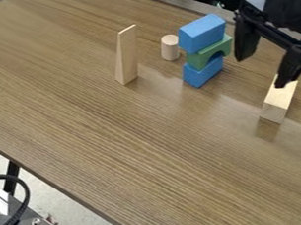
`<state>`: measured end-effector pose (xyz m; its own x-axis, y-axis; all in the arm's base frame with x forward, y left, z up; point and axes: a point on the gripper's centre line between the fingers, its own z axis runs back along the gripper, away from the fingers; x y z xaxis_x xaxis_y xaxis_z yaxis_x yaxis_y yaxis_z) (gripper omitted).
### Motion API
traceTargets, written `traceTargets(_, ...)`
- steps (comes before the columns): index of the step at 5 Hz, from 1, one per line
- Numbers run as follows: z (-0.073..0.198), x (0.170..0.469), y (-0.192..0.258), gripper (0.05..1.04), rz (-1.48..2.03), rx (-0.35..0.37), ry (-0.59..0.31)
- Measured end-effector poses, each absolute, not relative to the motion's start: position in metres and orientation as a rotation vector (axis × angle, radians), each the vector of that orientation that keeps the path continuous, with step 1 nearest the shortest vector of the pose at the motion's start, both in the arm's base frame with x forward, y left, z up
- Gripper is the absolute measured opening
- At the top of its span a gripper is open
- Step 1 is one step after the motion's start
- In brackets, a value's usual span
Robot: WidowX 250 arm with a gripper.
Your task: Put the white arch on top of the blue rectangle
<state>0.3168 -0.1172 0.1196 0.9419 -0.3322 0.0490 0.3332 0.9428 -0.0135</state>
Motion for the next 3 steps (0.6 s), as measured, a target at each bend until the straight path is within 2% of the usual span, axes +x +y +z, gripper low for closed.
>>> traceTargets(2, 0.095, 0.322, -0.130, 0.999, -0.105, -0.196, -0.079)
traceTargets(3, 0.079, 0.329, -0.128, 0.999, -0.056, -0.195, -0.057)
